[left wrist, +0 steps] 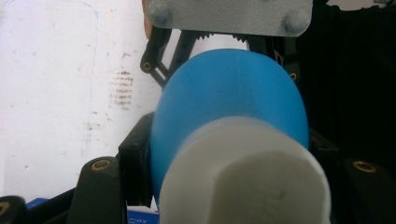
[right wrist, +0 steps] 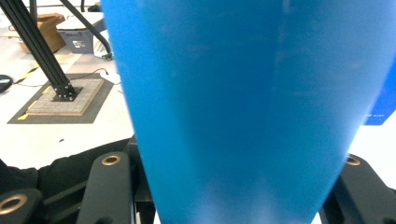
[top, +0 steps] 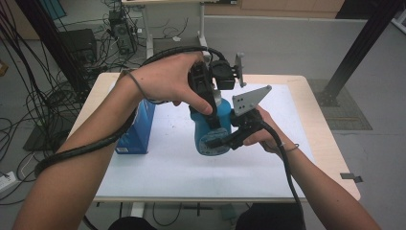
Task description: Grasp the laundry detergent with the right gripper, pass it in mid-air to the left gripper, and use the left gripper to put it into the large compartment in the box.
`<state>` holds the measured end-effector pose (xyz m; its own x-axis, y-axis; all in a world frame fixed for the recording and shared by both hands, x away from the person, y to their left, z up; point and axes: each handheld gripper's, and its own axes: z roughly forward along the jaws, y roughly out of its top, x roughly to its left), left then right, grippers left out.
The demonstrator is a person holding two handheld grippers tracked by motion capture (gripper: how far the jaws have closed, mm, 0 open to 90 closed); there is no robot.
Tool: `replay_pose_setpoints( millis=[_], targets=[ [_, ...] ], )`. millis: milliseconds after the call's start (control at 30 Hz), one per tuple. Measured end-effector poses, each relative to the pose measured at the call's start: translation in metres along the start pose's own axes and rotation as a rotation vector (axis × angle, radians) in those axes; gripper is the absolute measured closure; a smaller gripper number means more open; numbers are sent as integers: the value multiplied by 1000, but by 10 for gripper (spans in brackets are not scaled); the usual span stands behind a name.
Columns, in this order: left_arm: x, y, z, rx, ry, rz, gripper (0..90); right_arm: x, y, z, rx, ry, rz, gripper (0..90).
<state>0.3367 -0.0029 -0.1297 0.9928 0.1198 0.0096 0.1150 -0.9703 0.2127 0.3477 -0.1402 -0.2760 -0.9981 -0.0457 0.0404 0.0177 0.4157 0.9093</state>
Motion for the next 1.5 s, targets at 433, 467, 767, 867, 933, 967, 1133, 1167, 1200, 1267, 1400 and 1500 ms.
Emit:
replay_pose_setpoints(
  millis=[433,467,767,867,933,967,1133,1167,1200,1267,1400,1500],
  targets=[
    [0,5,3,18,10,4,376,-2,-7,2,-37,-4,2,422],
    [0,6,3,18,14,2,376,-1,-7,2,-40,-4,3,421],
    [-2,8,3,28,22,6,377,-1,-10,5,-73,-7,1,416],
    [-2,9,3,35,22,8,377,-1,-10,6,-80,-13,-4,413],
    [-3,9,3,38,25,7,377,0,-10,6,-86,-17,-5,404],
    [-3,9,2,38,25,8,377,0,-10,6,-84,-16,-9,402],
    [-5,10,2,46,20,12,377,2,-11,8,-85,-27,-9,346],
    [-6,10,2,44,23,16,377,3,-11,8,-82,-31,-8,326],
    [-6,10,2,47,27,19,377,3,-11,9,-78,-38,-5,307],
    [-7,11,2,53,32,17,377,3,-12,10,-68,-52,0,268],
    [-7,9,2,55,39,12,377,3,-12,10,-64,-47,10,193],
    [-6,8,1,56,40,5,377,3,-13,8,-55,-50,22,142]
  ],
)
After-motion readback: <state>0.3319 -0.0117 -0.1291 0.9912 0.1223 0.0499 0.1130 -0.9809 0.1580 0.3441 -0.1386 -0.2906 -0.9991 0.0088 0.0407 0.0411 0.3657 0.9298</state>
